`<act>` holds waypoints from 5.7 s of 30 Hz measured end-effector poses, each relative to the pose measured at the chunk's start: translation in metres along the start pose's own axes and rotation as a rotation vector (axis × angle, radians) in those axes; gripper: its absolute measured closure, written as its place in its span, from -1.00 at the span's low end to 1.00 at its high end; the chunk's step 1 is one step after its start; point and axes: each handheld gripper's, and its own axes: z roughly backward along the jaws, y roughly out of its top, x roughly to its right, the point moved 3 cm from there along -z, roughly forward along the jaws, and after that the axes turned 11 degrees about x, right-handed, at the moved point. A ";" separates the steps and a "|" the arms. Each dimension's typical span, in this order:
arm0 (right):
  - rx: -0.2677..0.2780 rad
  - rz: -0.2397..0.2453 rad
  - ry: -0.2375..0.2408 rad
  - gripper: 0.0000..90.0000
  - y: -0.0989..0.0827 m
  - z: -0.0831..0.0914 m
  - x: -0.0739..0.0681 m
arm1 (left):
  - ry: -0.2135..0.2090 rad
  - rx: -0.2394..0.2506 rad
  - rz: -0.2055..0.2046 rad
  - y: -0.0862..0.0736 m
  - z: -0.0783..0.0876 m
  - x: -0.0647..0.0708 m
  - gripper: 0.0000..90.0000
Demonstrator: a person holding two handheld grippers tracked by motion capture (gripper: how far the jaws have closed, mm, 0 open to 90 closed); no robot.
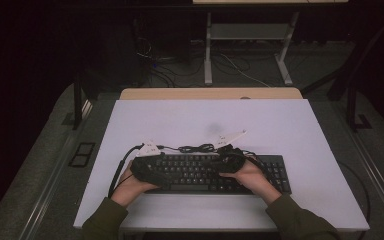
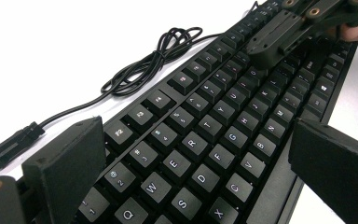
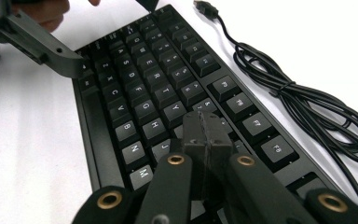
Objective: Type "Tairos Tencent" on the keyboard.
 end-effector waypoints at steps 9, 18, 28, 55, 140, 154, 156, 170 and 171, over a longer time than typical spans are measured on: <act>-0.025 0.009 -0.008 0.98 -0.004 -0.006 0.000 | 0.001 -0.001 0.001 0.000 0.000 0.000 -0.92; -0.040 0.012 -0.010 0.98 -0.007 -0.009 0.001 | 0.001 -0.001 -0.001 0.000 0.000 0.000 -0.92; -0.045 0.016 -0.009 0.98 -0.008 -0.010 0.001 | 0.003 0.000 -0.001 0.000 0.000 0.000 -0.92; 0.022 0.003 0.021 0.79 0.001 0.003 0.001 | 0.004 0.000 -0.003 0.000 0.001 0.000 -0.92; 0.058 0.046 -0.059 -0.41 0.000 0.024 0.006 | -0.076 -0.050 0.016 -0.002 -0.023 -0.005 0.99; 0.056 0.047 -0.056 -0.41 -0.001 0.023 0.006 | -0.075 -0.070 0.014 -0.005 -0.026 -0.005 0.99; 0.057 0.046 -0.057 -0.41 0.000 0.023 0.006 | -0.075 -0.070 0.016 -0.005 -0.026 -0.004 0.99; 0.056 0.046 -0.057 -0.41 0.000 0.023 0.006 | -0.072 -0.097 -0.008 -0.006 -0.027 -0.004 0.99; 0.056 0.047 -0.056 -0.41 0.000 0.023 0.006 | -0.073 -0.097 -0.006 -0.006 -0.027 -0.004 0.99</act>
